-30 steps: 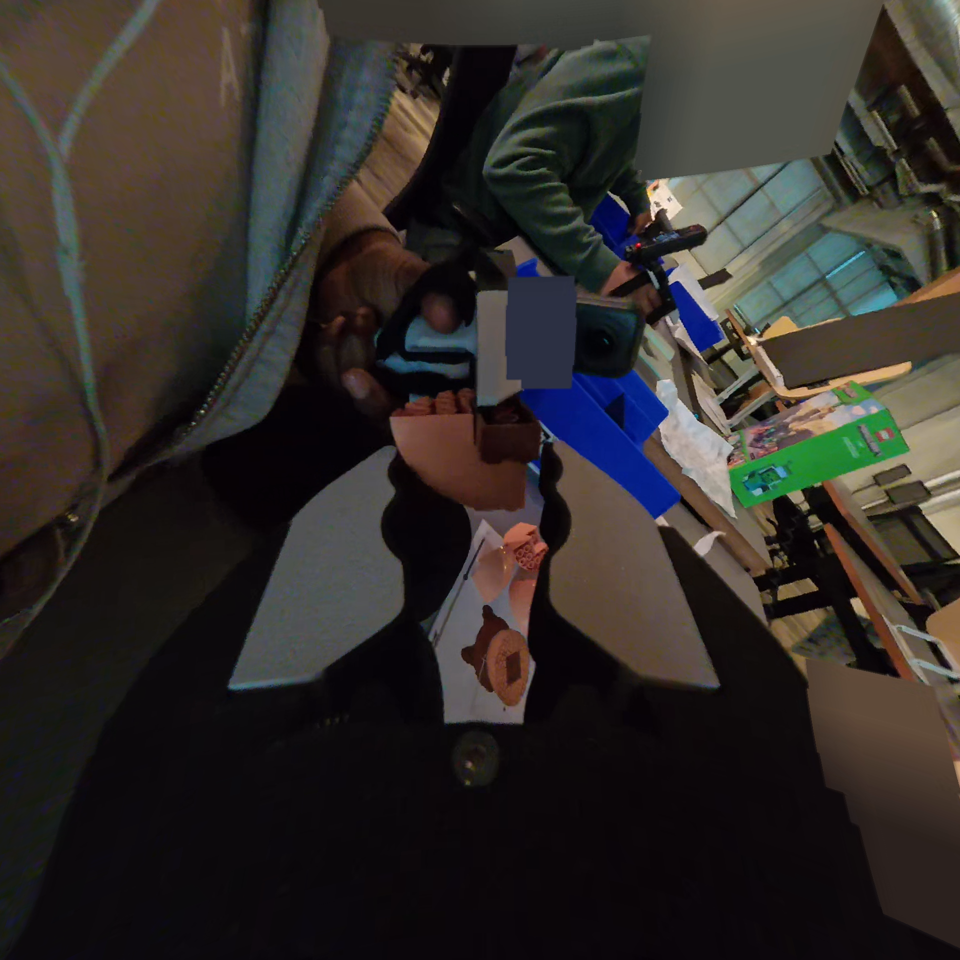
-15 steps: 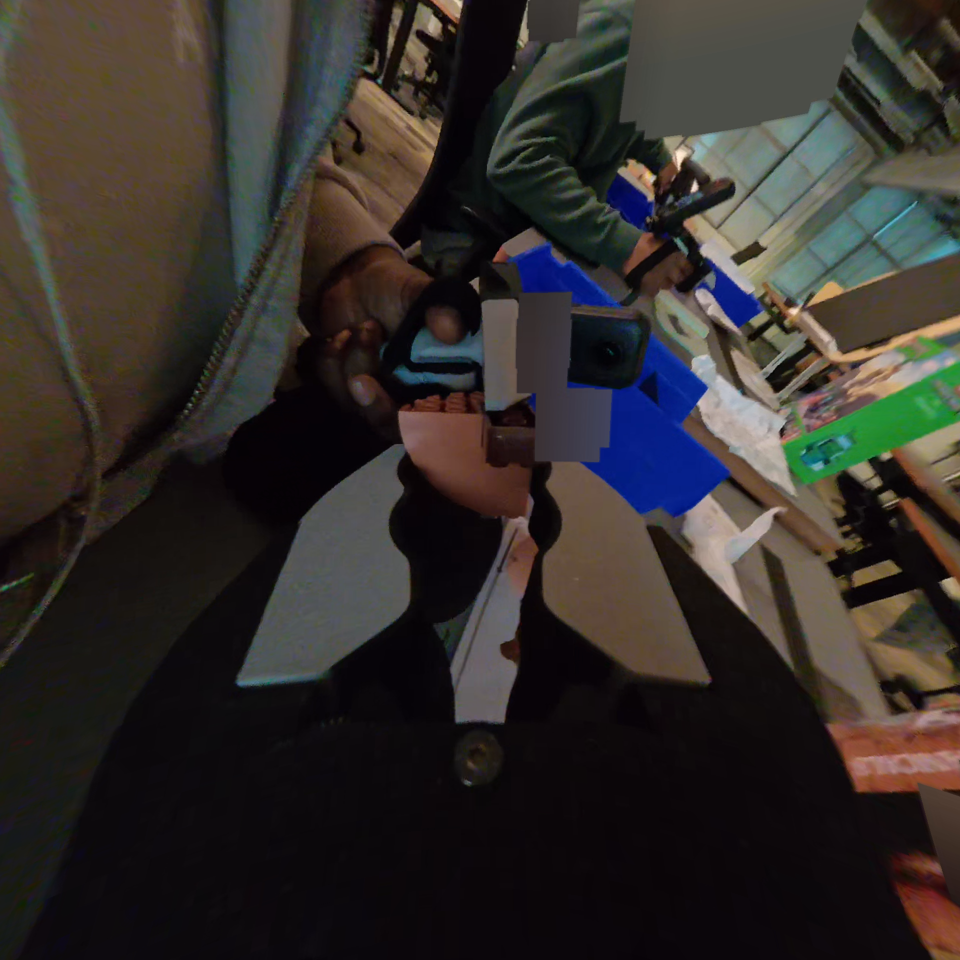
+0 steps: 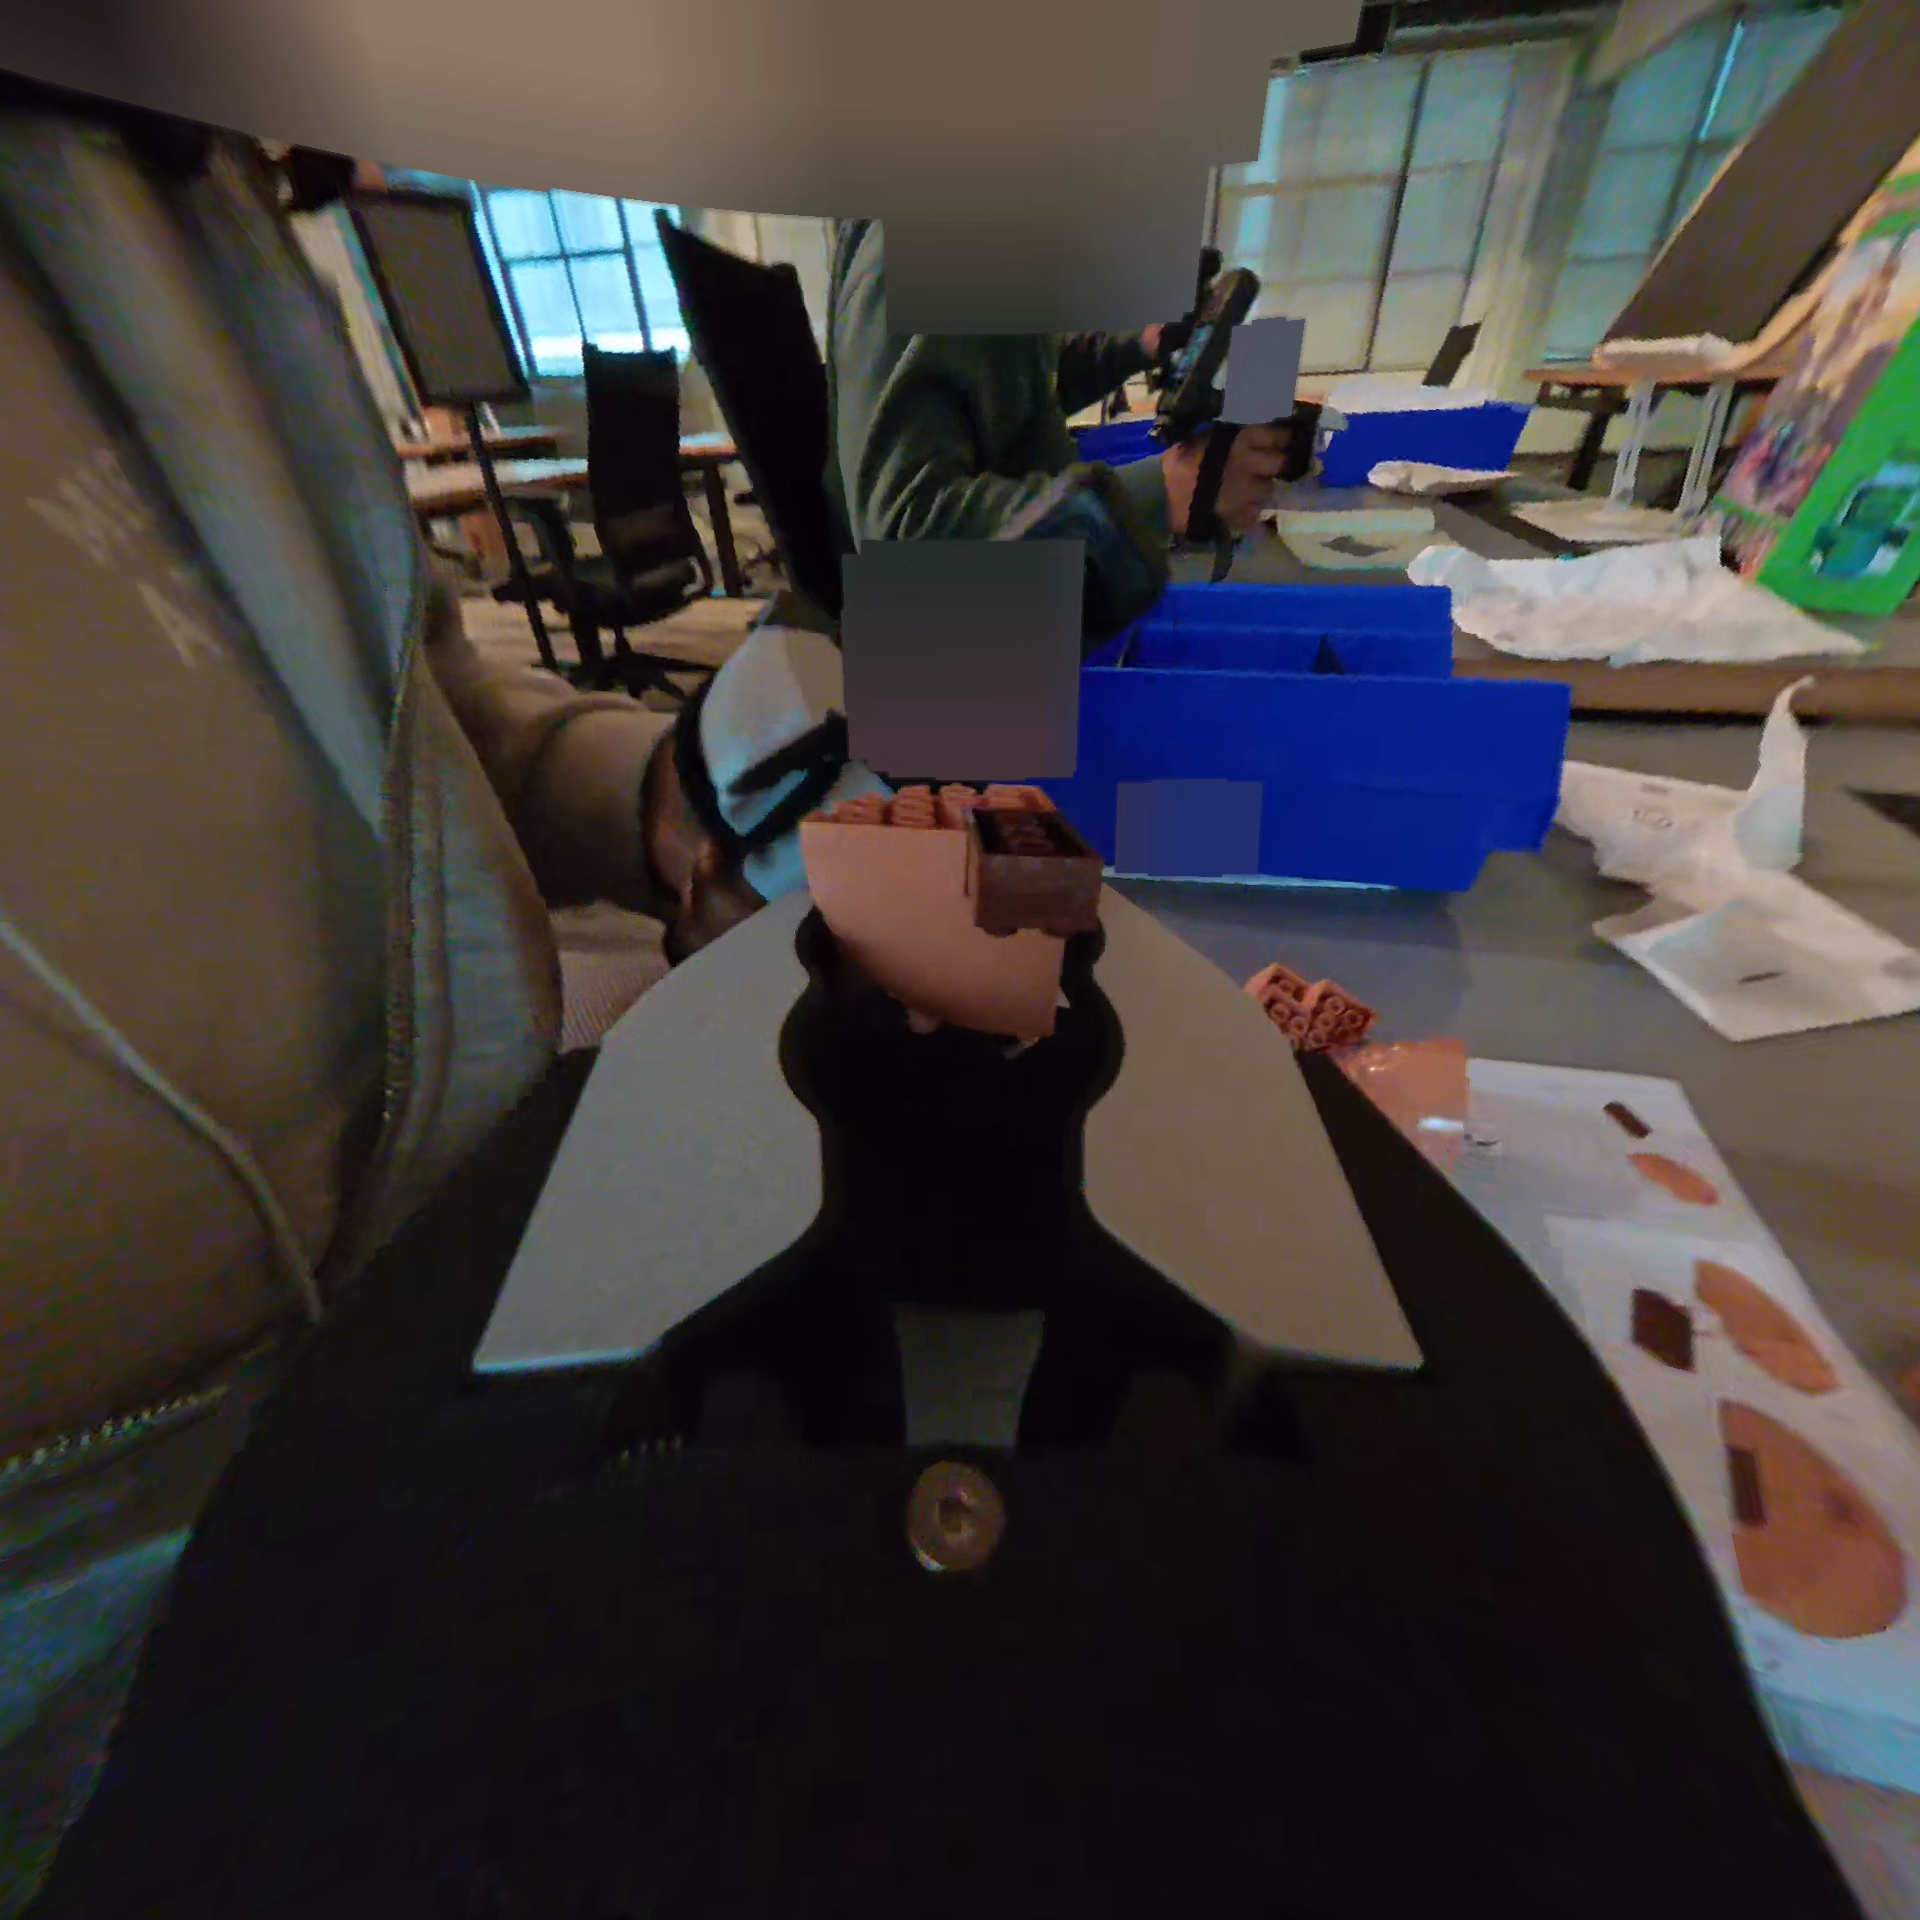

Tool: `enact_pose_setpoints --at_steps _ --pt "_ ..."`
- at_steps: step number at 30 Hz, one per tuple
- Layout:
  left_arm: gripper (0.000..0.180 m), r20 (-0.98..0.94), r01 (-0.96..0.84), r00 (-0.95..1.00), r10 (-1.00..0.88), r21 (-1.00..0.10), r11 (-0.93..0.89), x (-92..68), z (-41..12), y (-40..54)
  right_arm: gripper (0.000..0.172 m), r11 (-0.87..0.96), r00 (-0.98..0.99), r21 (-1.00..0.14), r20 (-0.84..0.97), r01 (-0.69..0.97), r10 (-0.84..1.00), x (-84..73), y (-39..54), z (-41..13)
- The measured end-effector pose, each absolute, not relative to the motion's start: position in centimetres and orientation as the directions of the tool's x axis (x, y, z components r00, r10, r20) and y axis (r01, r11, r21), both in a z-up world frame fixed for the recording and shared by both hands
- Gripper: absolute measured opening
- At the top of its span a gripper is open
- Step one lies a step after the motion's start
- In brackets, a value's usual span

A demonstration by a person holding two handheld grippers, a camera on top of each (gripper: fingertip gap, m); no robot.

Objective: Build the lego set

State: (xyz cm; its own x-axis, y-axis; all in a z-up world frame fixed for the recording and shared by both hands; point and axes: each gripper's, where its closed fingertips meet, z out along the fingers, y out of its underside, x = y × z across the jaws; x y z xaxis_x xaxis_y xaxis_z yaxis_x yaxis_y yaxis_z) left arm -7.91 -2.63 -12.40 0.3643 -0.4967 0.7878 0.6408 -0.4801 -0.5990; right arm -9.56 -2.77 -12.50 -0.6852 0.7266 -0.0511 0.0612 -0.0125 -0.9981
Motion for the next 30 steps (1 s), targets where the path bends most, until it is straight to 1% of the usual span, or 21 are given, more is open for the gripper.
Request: enact_pose_setpoints --at_steps 5,6,7,9,11,12,15,19,21,24,30 --pt "0.063 0.576 0.497 0.674 -0.463 -0.817 -0.292 -9.3 -12.5 -1.2 0.041 -0.157 -0.648 -0.976 -0.217 0.149 0.730 -9.9 -2.3 -12.3" --pt "0.063 0.531 0.469 0.715 -0.455 -0.847 -0.251 -9.7 -12.3 -1.0 0.041 -0.174 -0.635 -0.971 -0.240 0.166 0.734 -10.0 -2.2 -12.3" --pt "0.056 0.499 0.454 0.743 -0.446 -0.866 -0.212 -10.0 -12.0 -0.8 0.041 -0.192 -0.630 -0.964 -0.264 0.182 0.730 -10.0 -2.1 -12.3" --pt "0.049 0.439 0.417 0.777 -0.452 -0.896 -0.152 -10.2 -11.4 -0.8 0.041 -0.234 -0.623 -0.953 -0.304 0.195 0.721 -10.0 -2.1 -12.1" --pt "0.042 0.414 0.400 0.784 -0.463 -0.907 -0.134 -10.1 -11.1 -1.0 0.041 -0.250 -0.618 -0.947 -0.321 0.201 0.718 -9.9 -2.1 -12.2" --pt "0.041 0.411 0.395 0.788 -0.458 -0.909 -0.135 -10.1 -11.2 -1.0 0.041 -0.252 -0.611 -0.946 -0.325 0.205 0.722 -9.9 -2.0 -12.3" --pt "0.048 0.415 0.382 0.801 -0.432 -0.909 -0.166 -10.3 -12.1 -1.2 0.041 -0.227 -0.572 -0.952 -0.304 0.205 0.762 -9.9 -1.4 -12.9" --pt "0.048 0.417 0.370 0.821 -0.389 -0.909 -0.193 -11.0 -13.5 -1.5 0.041 -0.137 -0.501 -0.970 -0.222 0.201 0.837 -10.3 -0.3 -14.0" --pt "0.048 0.442 0.397 0.811 -0.384 -0.897 -0.194 -11.3 -13.7 -1.5 0.041 -0.108 -0.498 -0.975 -0.194 0.195 0.845 -10.4 -0.4 -14.2" --pt "0.048 0.468 0.425 0.798 -0.381 -0.884 -0.196 -11.7 -14.0 -1.4 0.041 -0.112 -0.494 -0.975 -0.195 0.192 0.847 -10.6 -0.4 -14.4" --pt "0.049 0.455 0.423 0.795 -0.402 -0.890 -0.170 -12.0 -14.4 -1.0 0.041 -0.066 -0.484 -0.981 -0.147 0.181 0.863 -10.9 0.0 -15.4"
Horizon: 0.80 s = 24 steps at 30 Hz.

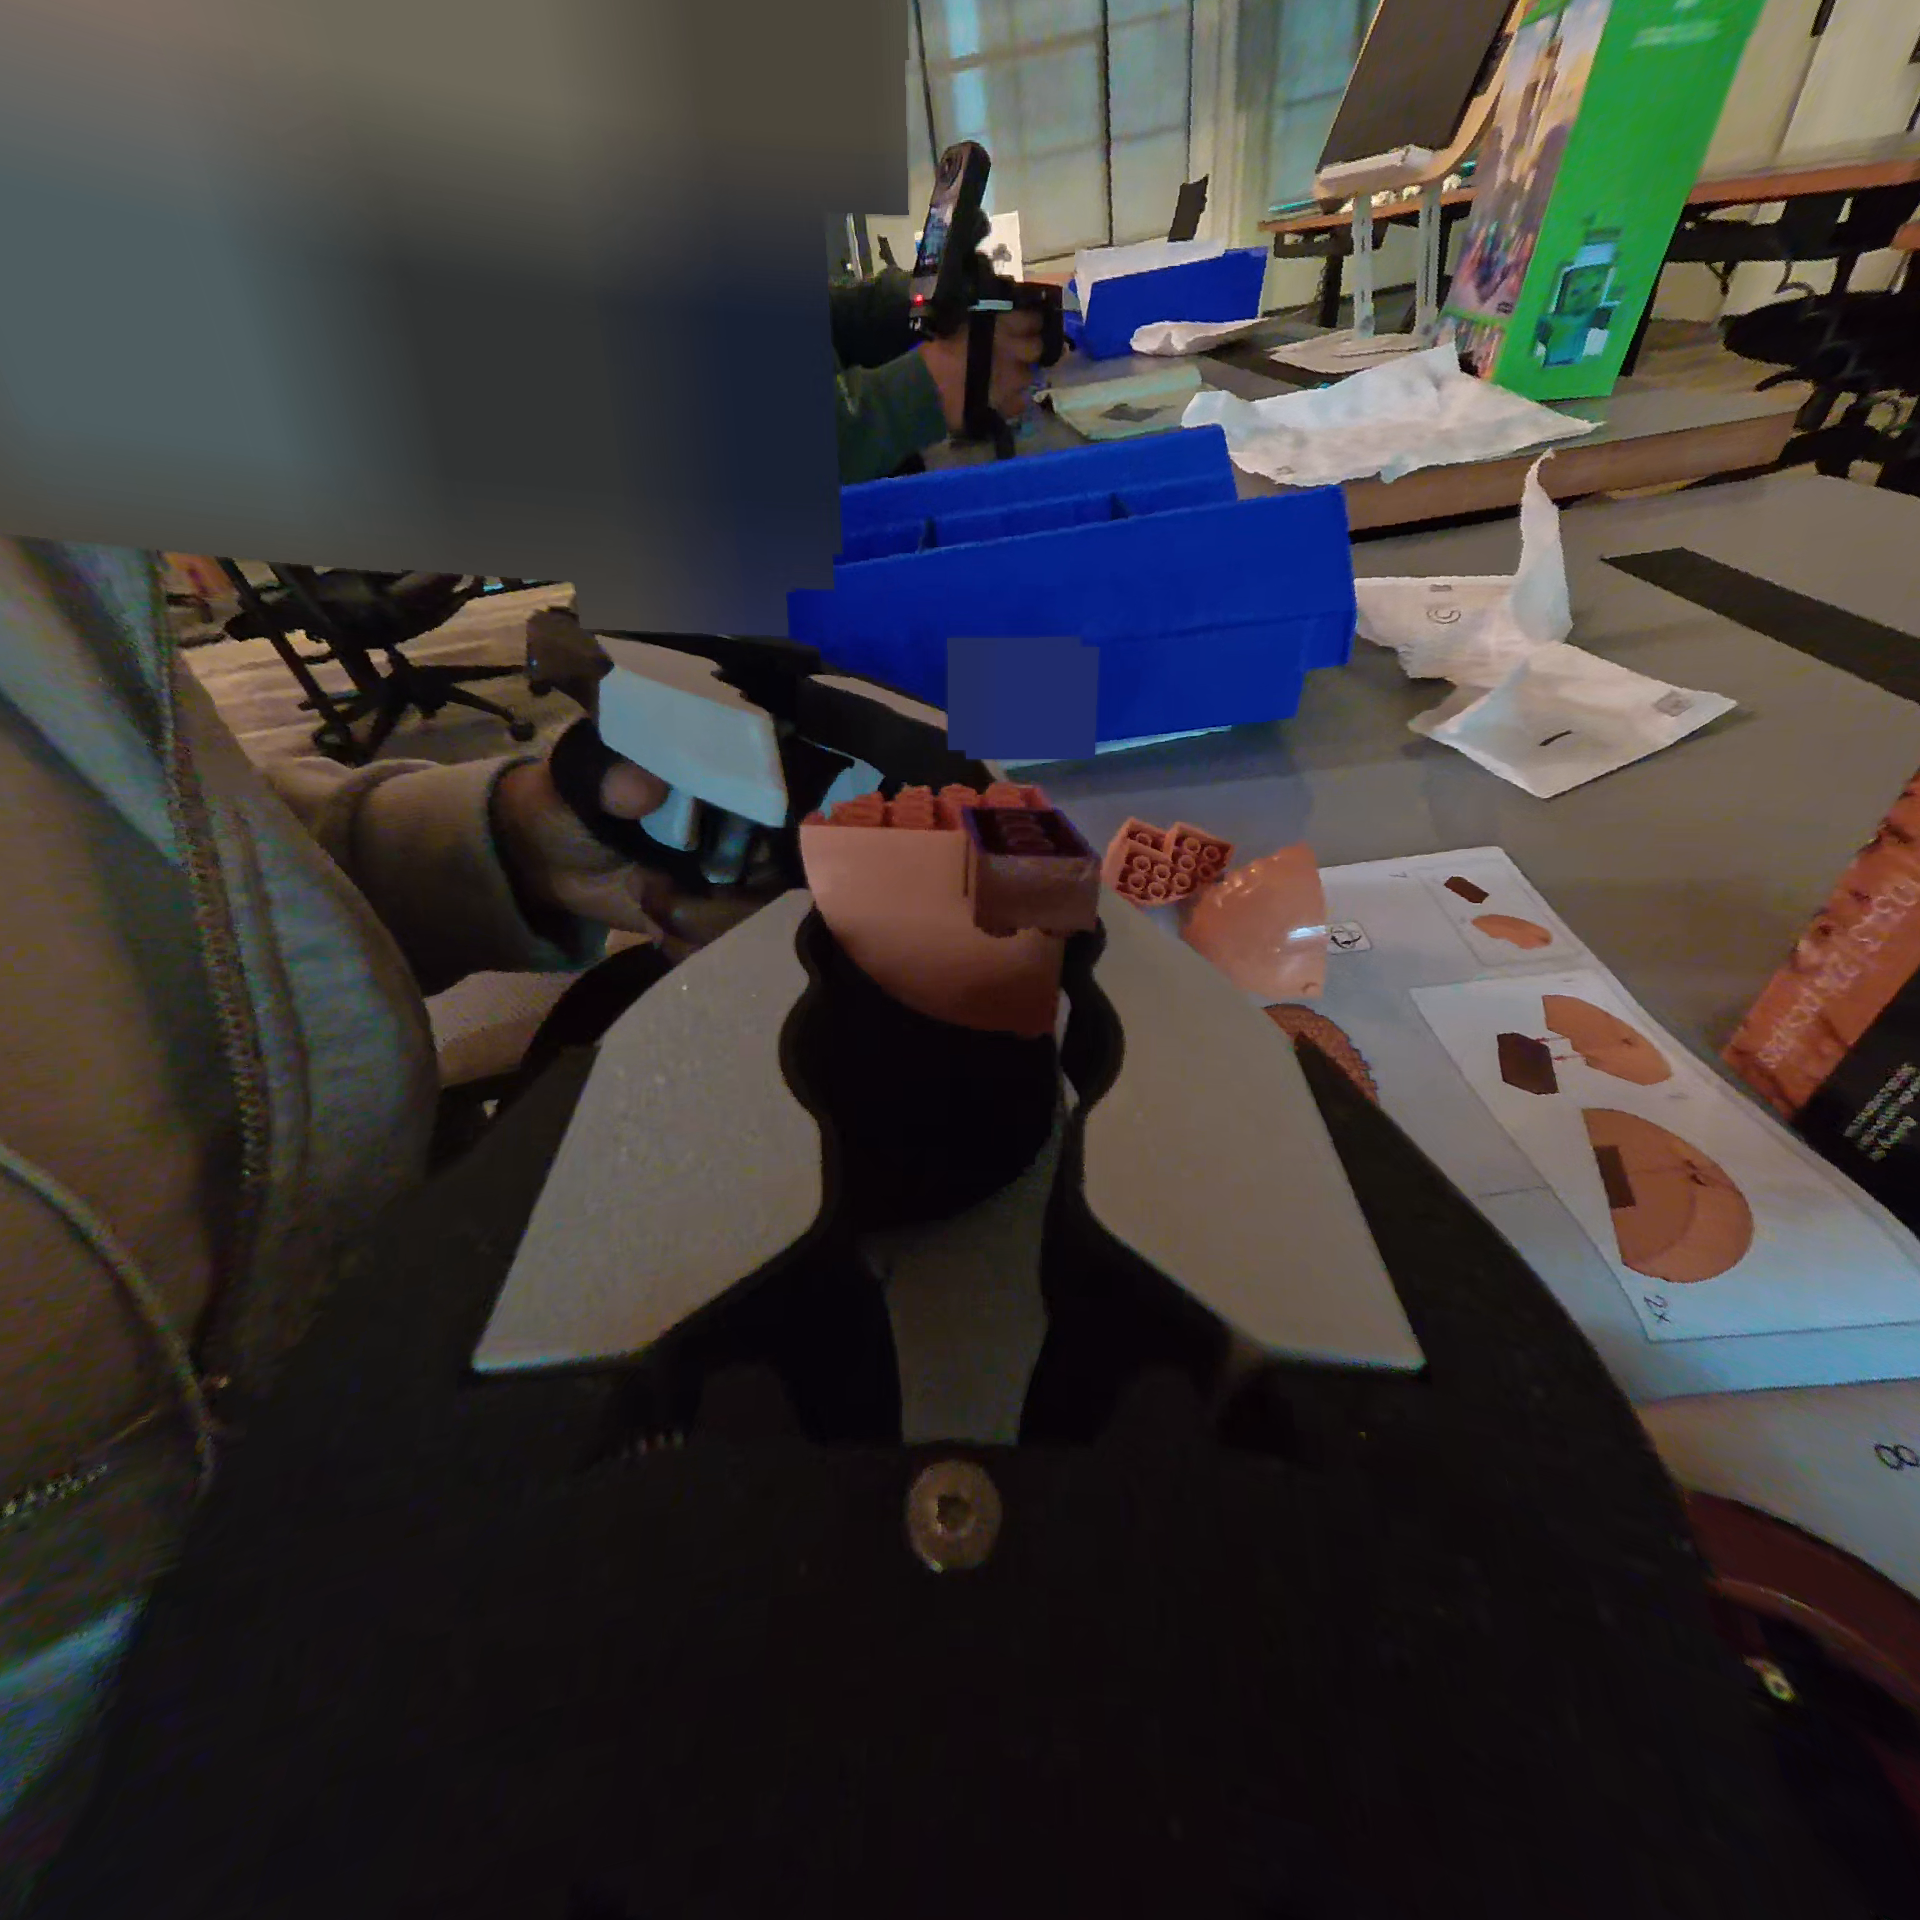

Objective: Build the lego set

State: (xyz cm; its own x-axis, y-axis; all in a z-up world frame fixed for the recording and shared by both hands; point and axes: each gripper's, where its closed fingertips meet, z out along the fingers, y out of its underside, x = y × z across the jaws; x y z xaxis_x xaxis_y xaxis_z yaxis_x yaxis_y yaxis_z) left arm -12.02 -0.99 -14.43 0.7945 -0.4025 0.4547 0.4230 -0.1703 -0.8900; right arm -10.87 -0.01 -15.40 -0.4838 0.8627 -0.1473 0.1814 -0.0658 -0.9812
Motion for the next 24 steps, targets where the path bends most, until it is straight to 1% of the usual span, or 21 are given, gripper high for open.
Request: enact_pose_setpoints --at_steps 5,8,17,22,24 --pt "0.048 0.442 0.408 0.807 -0.391 -0.897 -0.172 -12.1 -15.7 -0.2 0.041 -0.046 -0.457 -0.981 -0.129 0.188 0.880 -11.3 0.9 -16.7" --pt "0.048 0.445 0.412 0.801 -0.399 -0.895 -0.170 -12.2 -15.6 -0.1 0.041 -0.038 -0.450 -0.982 -0.118 0.183 0.885 -11.5 1.2 -17.2" --pt "0.048 0.492 0.452 0.779 -0.388 -0.870 -0.197 -12.5 -16.0 0.1 0.041 -0.082 -0.449 -0.986 -0.140 0.147 0.882 -11.4 1.5 -17.3" --pt "0.048 0.514 0.473 0.769 -0.380 -0.857 -0.202 -12.7 -16.0 0.1 0.041 -0.043 -0.461 -0.993 -0.090 0.110 0.883 -11.2 1.2 -16.7" --pt "0.048 0.521 0.481 0.764 -0.382 -0.853 -0.201 -12.8 -15.9 0.1 0.041 0.001 -0.470 -0.997 -0.038 0.083 0.882 -11.0 0.9 -16.5"
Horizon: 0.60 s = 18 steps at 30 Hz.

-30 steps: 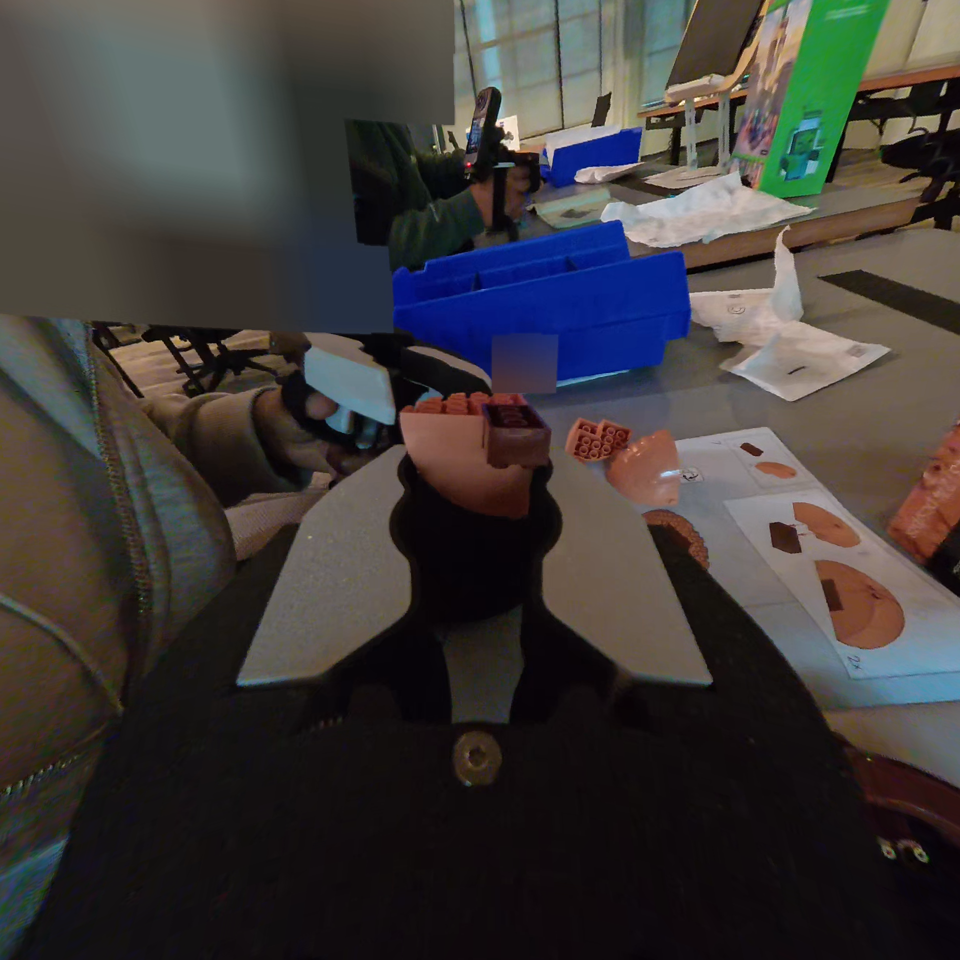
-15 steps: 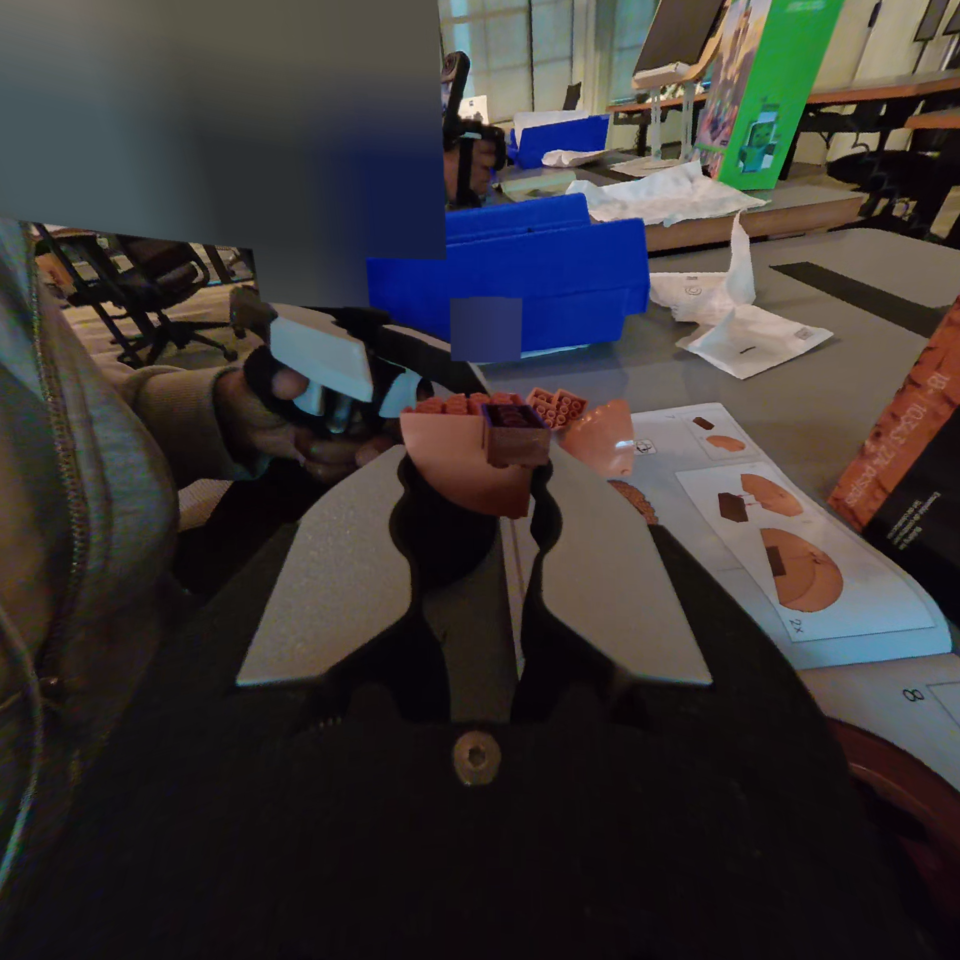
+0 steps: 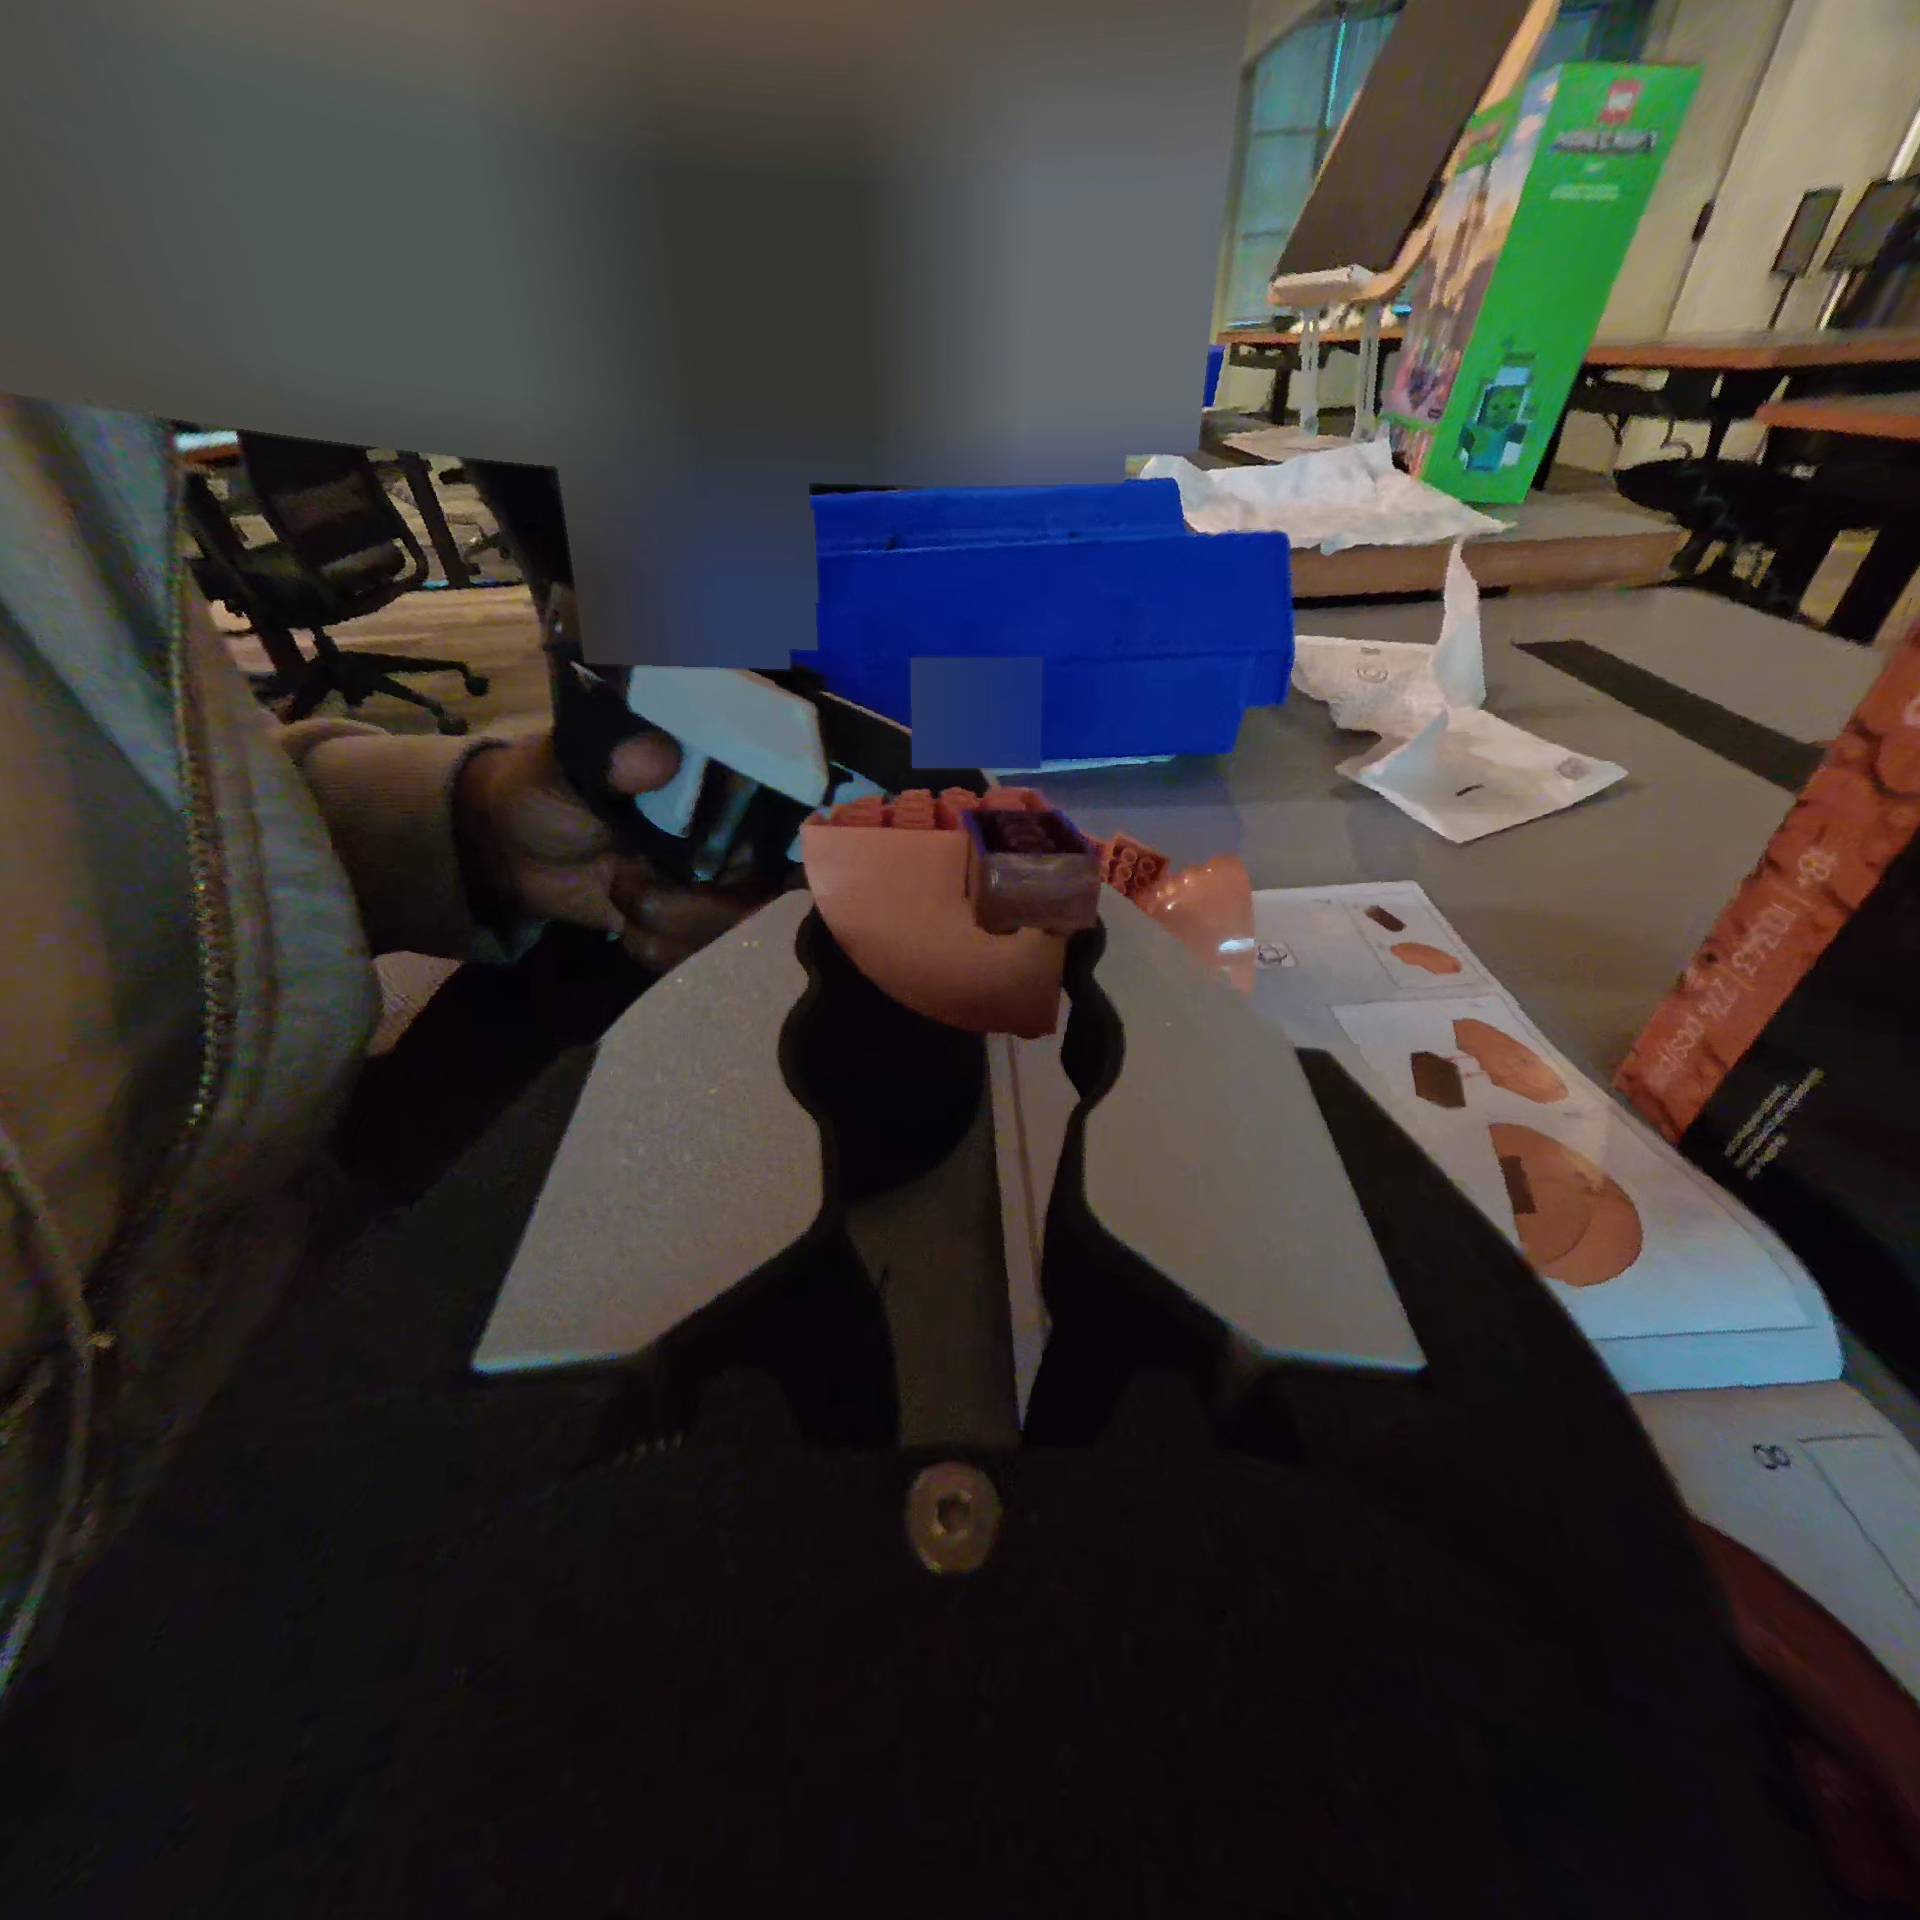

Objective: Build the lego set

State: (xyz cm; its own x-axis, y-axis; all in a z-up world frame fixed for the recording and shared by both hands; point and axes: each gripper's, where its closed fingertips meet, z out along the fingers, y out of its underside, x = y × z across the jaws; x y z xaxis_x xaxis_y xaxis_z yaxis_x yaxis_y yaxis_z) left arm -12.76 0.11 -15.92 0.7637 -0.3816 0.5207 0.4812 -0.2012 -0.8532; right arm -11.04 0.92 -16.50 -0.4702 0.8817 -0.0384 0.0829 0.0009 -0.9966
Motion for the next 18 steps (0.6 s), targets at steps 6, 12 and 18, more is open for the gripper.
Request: enact_pose_setpoints --at_steps 6,12,18 --pt "0.055 0.560 0.548 0.677 -0.478 -0.817 -0.182 -11.9 -14.3 -0.5 0.040 0.438 -0.397 -0.899 0.412 -0.027 0.820 -10.5 0.5 -15.2" --pt "0.062 0.729 0.692 0.253 -0.636 -0.596 -0.407 -9.3 -12.0 -1.5 0.041 0.709 -0.421 -0.679 0.709 -0.189 0.566 -9.5 -1.8 -13.1" --pt "0.027 0.667 0.632 0.243 -0.704 -0.660 -0.406 -7.0 -11.2 -2.1 0.042 0.704 -0.418 -0.658 0.737 -0.266 0.530 -9.2 -2.4 -11.9"
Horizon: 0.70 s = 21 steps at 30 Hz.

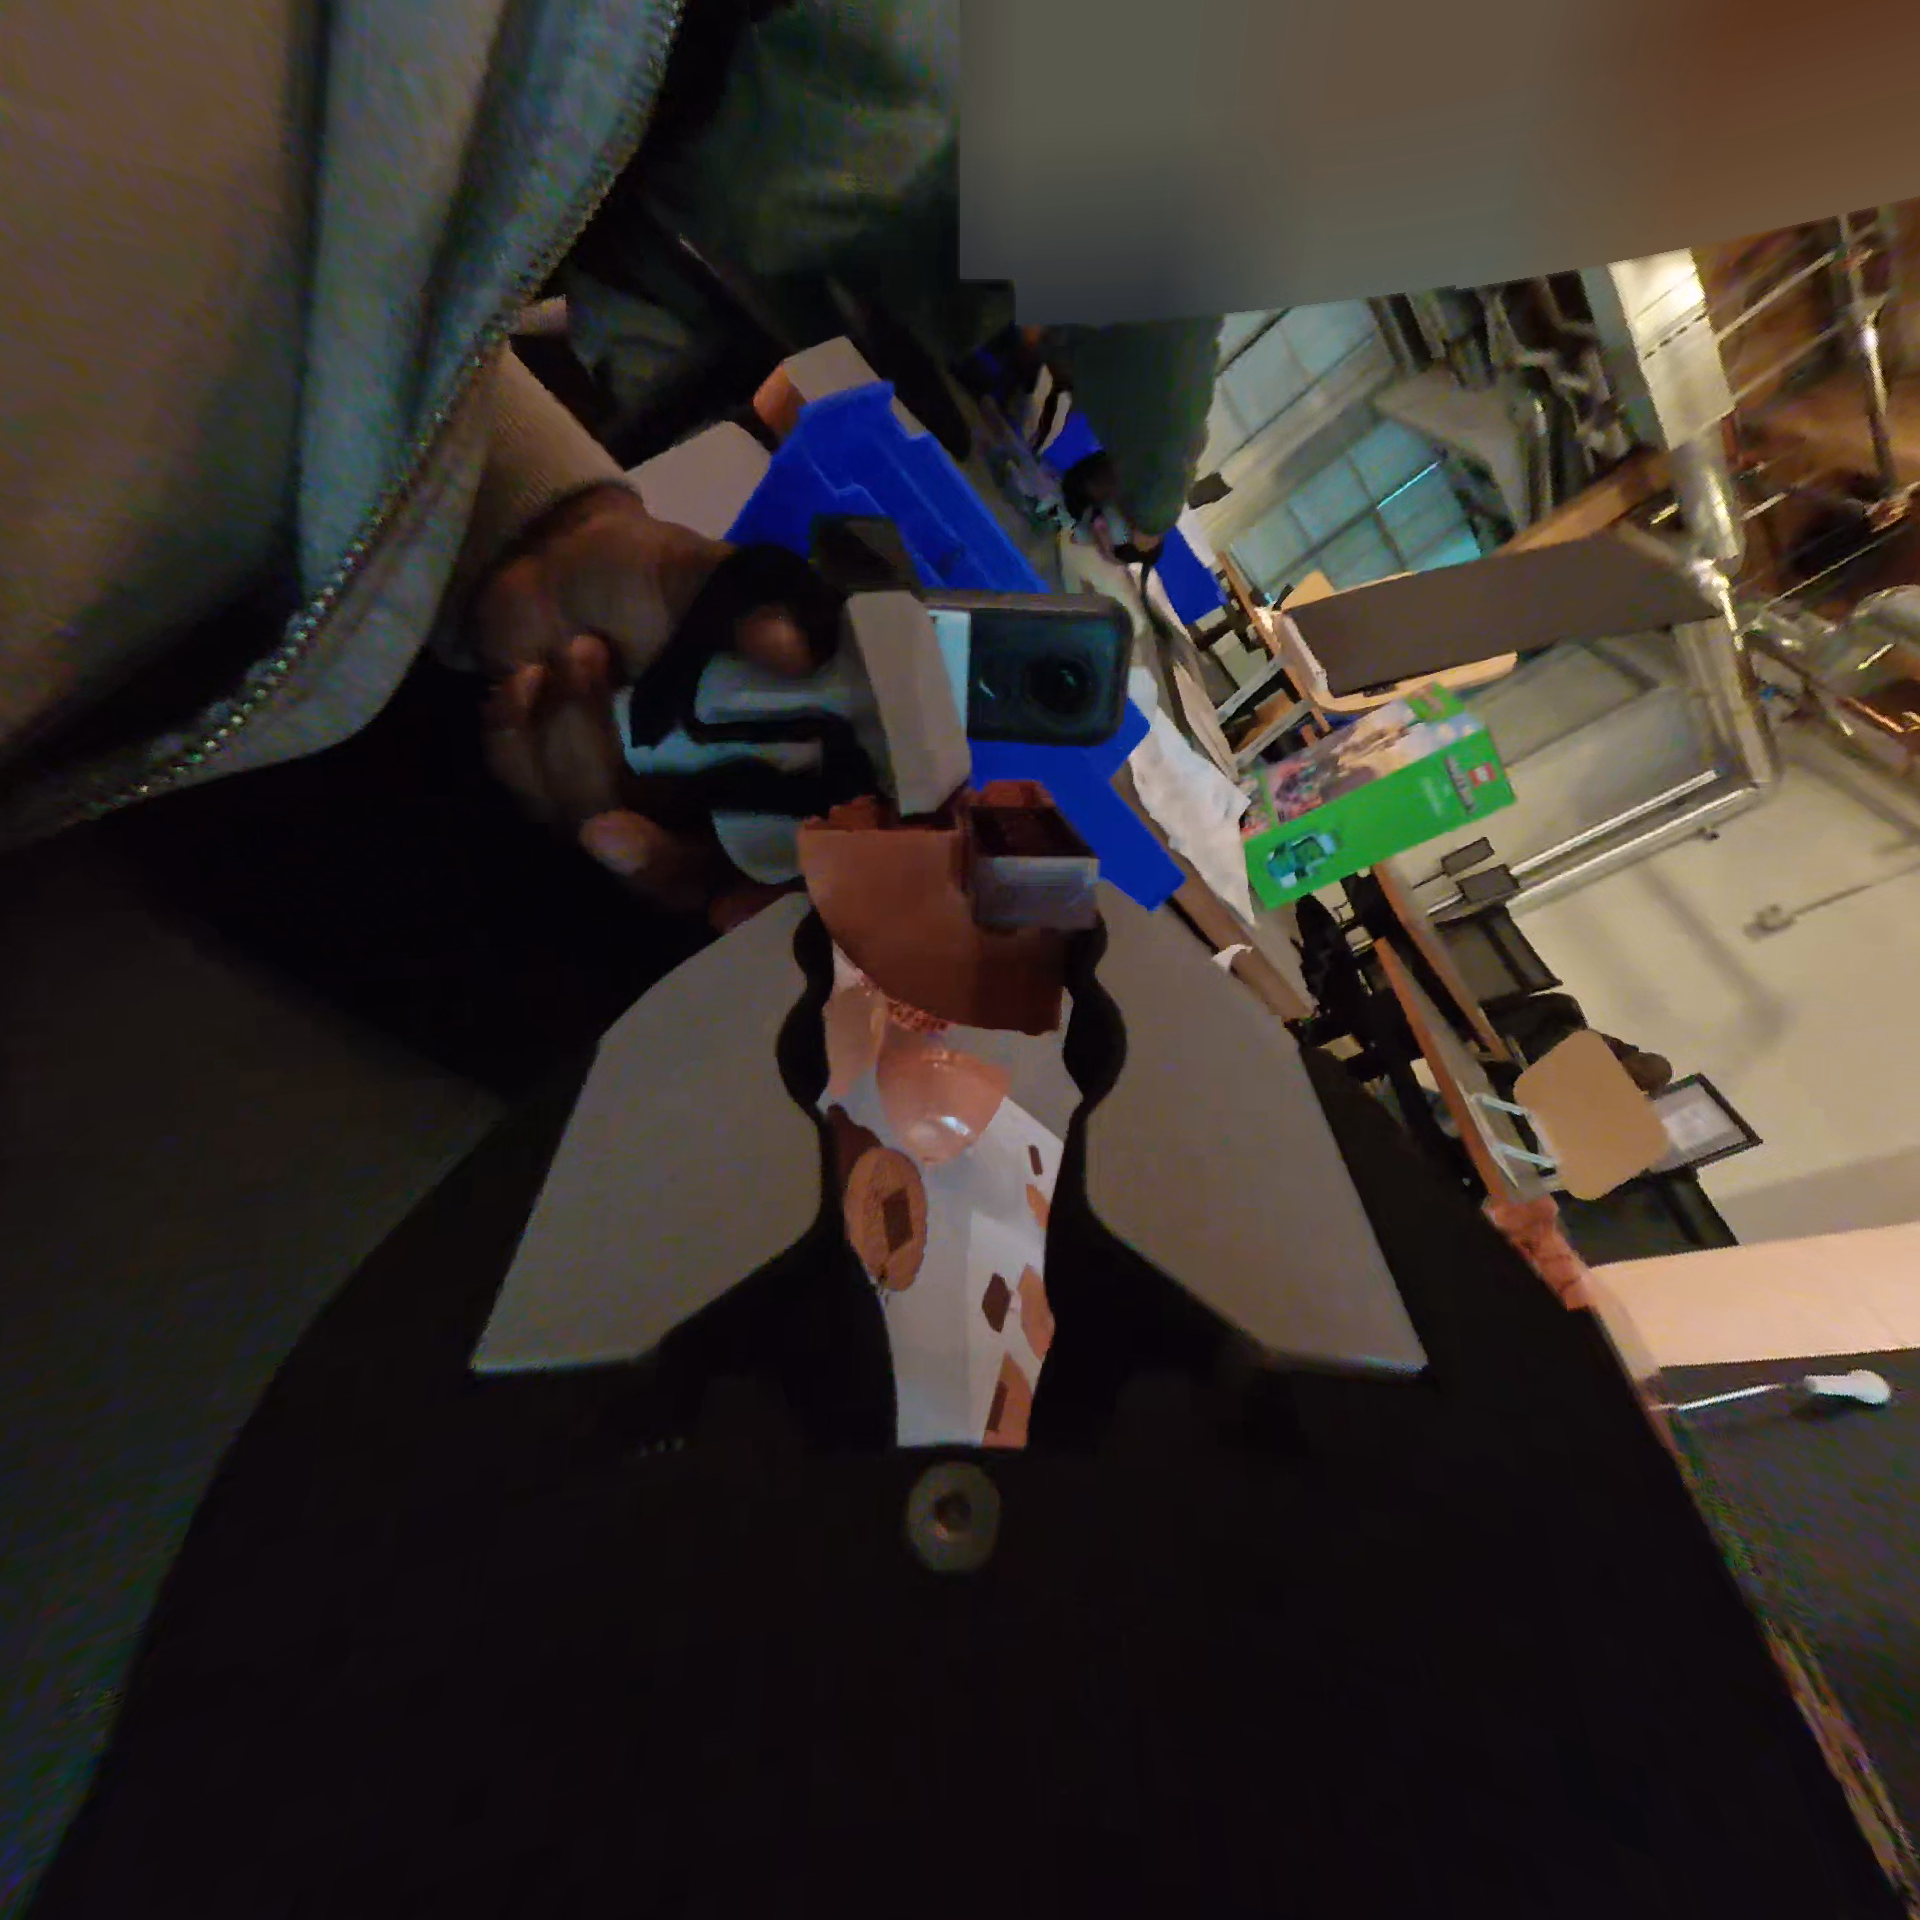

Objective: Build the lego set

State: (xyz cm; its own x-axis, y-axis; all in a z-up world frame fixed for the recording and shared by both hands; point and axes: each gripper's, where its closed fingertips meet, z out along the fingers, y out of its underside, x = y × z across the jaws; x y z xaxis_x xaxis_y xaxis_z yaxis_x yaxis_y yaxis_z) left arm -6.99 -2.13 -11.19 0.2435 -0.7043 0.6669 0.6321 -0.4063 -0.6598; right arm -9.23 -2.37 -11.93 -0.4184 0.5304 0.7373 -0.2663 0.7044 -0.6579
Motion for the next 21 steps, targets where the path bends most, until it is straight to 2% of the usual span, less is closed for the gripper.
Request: enact_pose_setpoints --at_steps 2,4,7,9,10,11,13,15,19,21 --pt "0.027 0.666 0.657 0.248 -0.704 -0.650 -0.383 -7.2 -11.0 -2.1 0.042 0.706 -0.388 -0.663 0.736 -0.250 0.554 -9.6 -1.9 -11.8" --pt "0.026 0.652 0.687 0.256 -0.714 -0.642 -0.340 -7.7 -10.4 -2.2 0.055 0.694 -0.374 -0.696 0.703 -0.186 0.605 -10.1 -0.8 -12.4" --pt "0.026 0.563 0.656 0.470 -0.680 -0.738 -0.158 -9.7 -9.9 -1.8 0.065 0.639 -0.396 -0.768 0.598 -0.036 0.697 -10.3 1.4 -14.3" --pt "0.026 0.355 0.440 0.763 -0.540 -0.897 0.033 -11.9 -9.6 -1.4 0.064 0.589 -0.367 -0.808 0.547 0.004 0.753 -9.9 2.8 -14.7" --pt "0.026 0.170 0.232 0.893 -0.416 -0.967 0.103 -13.2 -9.5 -1.1 0.063 0.562 -0.355 -0.827 0.527 -0.004 0.772 -9.6 3.1 -14.5" --pt "0.026 -0.045 -0.010 0.960 -0.277 -0.992 0.126 -14.5 -9.4 -1.0 0.061 0.537 -0.339 -0.843 0.510 -0.017 0.790 -9.3 3.3 -14.0" --pt "0.026 -0.402 -0.397 0.915 -0.034 -0.912 0.100 -17.0 -8.3 -0.9 0.058 0.502 -0.315 -0.864 0.487 -0.037 0.815 -9.0 3.5 -13.2" --pt "0.026 -0.657 -0.666 0.742 0.134 -0.746 0.029 -18.7 -7.3 -0.8 0.056 0.496 -0.291 -0.867 0.487 -0.049 0.823 -8.8 3.6 -12.7" --pt "0.026 -0.877 -0.888 0.421 0.234 -0.451 -0.091 -20.0 -7.3 0.1 0.054 0.489 -0.306 -0.870 0.482 -0.057 0.821 -8.9 2.7 -12.7" --pt "0.026 -0.911 -0.925 0.332 0.244 -0.365 -0.106 -19.9 -7.4 0.4 0.055 0.504 -0.312 -0.862 0.493 -0.052 0.812 -8.9 2.4 -13.0"
